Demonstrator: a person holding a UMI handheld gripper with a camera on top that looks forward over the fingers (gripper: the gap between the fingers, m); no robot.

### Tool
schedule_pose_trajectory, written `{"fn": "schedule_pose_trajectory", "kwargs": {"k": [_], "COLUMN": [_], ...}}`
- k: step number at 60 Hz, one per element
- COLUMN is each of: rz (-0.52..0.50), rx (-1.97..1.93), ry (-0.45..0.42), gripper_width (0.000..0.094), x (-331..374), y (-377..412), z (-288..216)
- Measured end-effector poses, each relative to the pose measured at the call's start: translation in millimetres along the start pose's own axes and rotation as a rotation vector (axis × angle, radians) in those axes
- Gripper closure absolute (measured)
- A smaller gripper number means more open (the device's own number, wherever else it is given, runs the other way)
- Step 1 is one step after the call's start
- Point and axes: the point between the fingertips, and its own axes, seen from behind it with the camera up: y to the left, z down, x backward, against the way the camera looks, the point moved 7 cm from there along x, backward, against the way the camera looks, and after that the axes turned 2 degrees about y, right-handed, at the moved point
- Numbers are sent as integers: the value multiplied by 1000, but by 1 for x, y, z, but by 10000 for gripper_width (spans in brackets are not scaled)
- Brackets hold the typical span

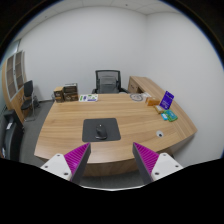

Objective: Arrange mouse

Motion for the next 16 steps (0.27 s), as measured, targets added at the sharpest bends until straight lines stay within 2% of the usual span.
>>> {"fn": "schedule_pose_trajectory", "kwargs": {"k": [16], "rz": [-4], "rx": [0], "ry": [-4], "gripper_width": [75], "x": [4], "y": [7], "z": [11]}}
